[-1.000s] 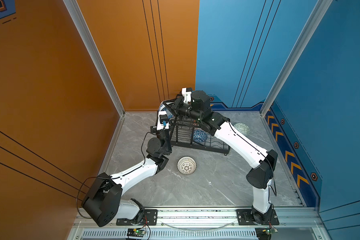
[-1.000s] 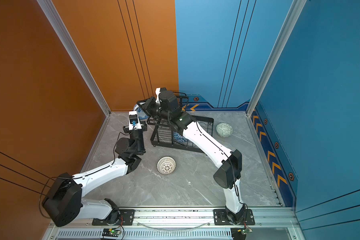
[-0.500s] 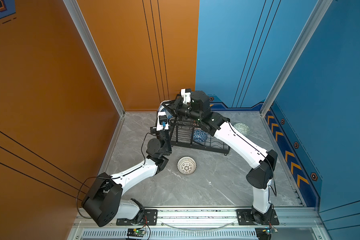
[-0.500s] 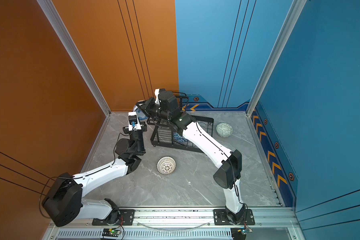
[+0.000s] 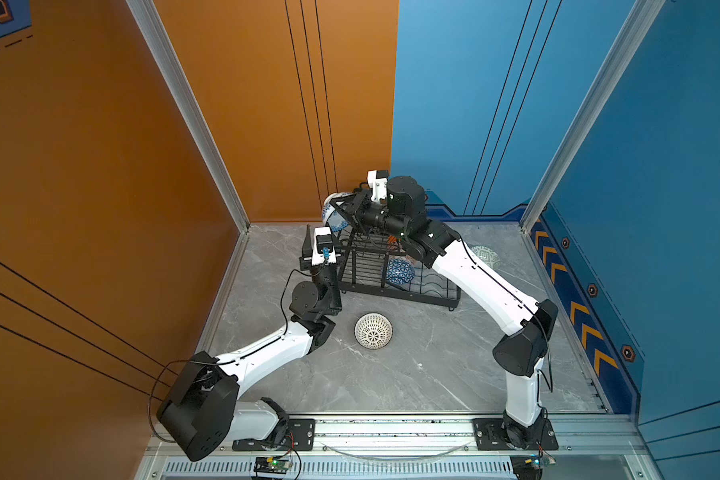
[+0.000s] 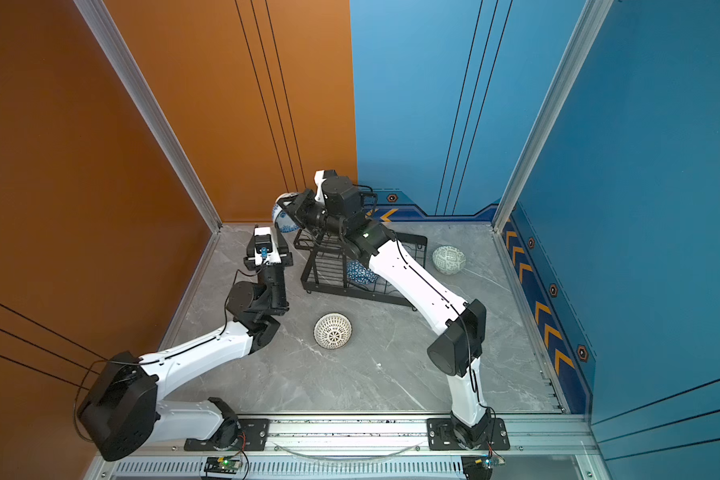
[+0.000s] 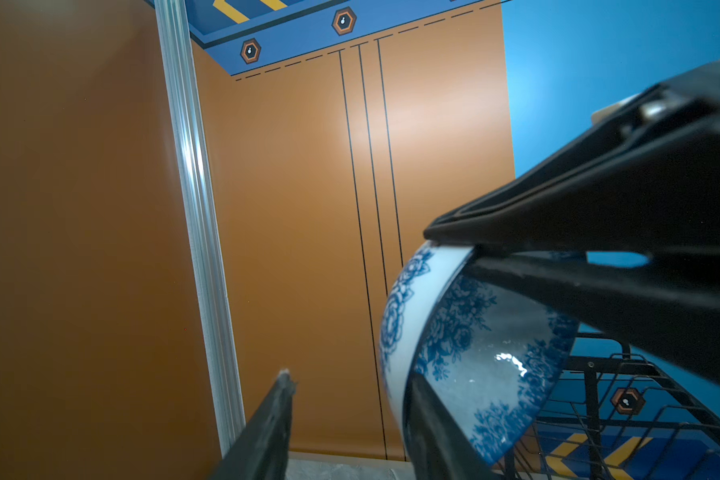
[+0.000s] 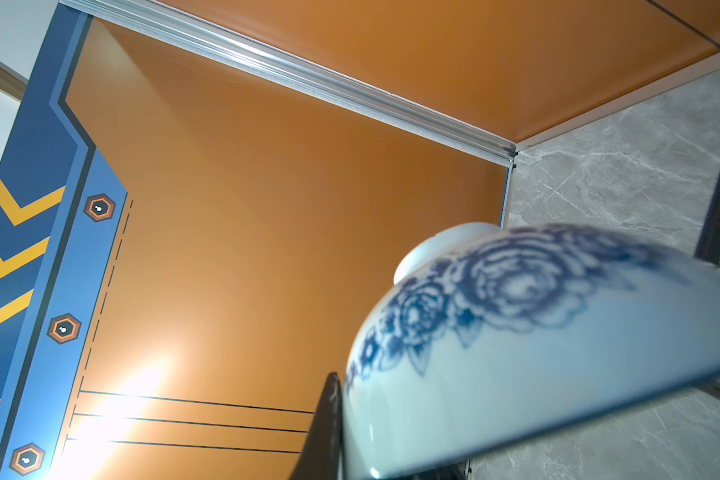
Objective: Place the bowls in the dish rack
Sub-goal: 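Open and withdraw the left gripper while the right gripper lifts the floral bowl, then carry the floral bowl with the right gripper toward the rack's far end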
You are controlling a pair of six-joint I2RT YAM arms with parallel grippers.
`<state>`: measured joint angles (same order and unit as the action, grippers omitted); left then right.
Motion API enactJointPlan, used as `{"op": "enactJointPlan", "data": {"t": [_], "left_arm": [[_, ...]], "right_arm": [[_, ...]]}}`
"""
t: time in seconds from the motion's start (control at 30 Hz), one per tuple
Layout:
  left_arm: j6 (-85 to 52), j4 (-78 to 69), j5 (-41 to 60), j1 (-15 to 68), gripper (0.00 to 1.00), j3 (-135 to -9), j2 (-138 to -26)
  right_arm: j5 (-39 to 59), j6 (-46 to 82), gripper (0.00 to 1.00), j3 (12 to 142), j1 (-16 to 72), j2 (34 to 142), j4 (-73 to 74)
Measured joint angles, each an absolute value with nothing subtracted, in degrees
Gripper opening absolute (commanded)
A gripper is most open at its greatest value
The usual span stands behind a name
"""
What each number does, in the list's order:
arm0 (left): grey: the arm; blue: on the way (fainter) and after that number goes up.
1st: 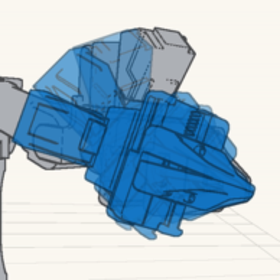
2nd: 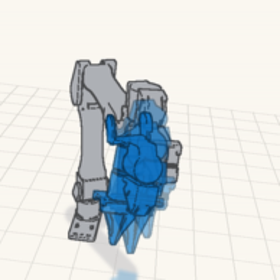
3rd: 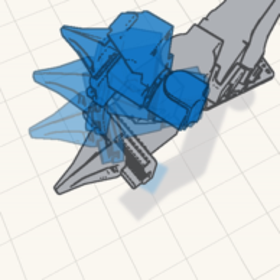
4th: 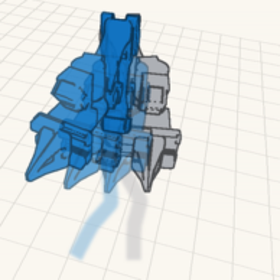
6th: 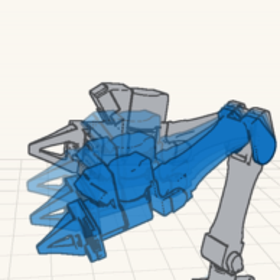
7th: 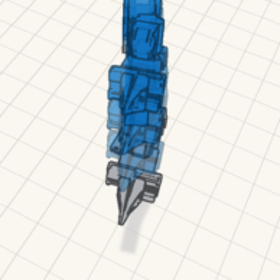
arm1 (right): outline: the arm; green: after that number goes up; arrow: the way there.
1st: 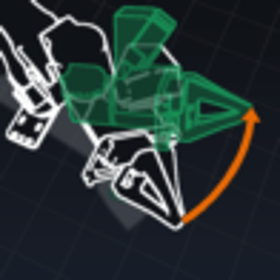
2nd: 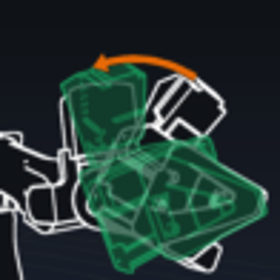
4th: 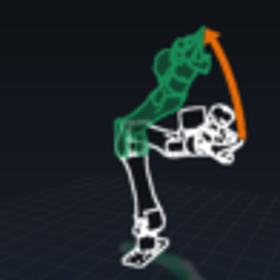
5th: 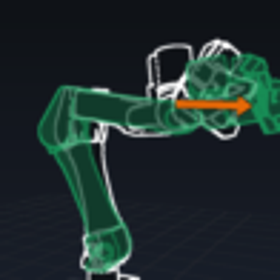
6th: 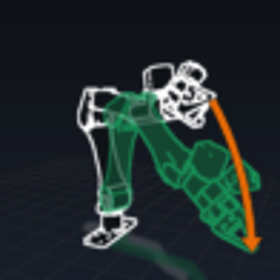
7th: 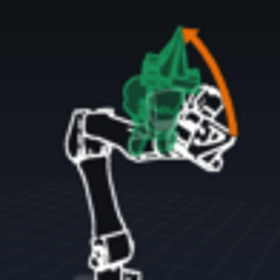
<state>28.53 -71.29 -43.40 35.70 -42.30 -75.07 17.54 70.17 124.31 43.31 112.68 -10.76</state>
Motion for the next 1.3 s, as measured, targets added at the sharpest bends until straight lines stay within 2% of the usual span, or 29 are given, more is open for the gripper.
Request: {"op": "enactJointPlan", "data": {"t": [0.07,0.1,0.37,0.57,0.93,1.13,1.3], "left_arm": [[28.01,-70.98,-43.92,35.68,0.89,-41.95,-73.91],[27.49,-70.94,-44.58,35.57,0.98,-41.67,-73.14],[21.26,-66.57,-47.13,35.20,0.98,-39.53,-65.43],[11.99,-55.59,-46.09,34.79,0.98,-39.57,-59.68],[-6.50,-32.62,-32.08,33.85,0.98,-46.72,-58.06],[-12.38,-25.43,-23.57,34.24,0.98,-53.47,-61.71],[-15.16,-19.62,-16.19,35.11,0.98,-59.42,-65.58]], "right_arm": [[16.91,69.73,0.00,125.05,43.13,112.75,-10.85],[16.47,69.38,0.00,125.49,42.81,112.79,-10.98],[14.09,67.20,0.00,126.48,39.38,112.79,-11.53],[13.15,65.69,0.00,123.83,37.19,111.39,-11.77],[12.99,64.73,0.00,107.87,29.91,97.80,-10.92],[13.04,64.86,0.00,98.54,23.33,89.10,-7.42],[13.19,65.91,0.00,90.65,17.76,86.11,-4.19]]}}
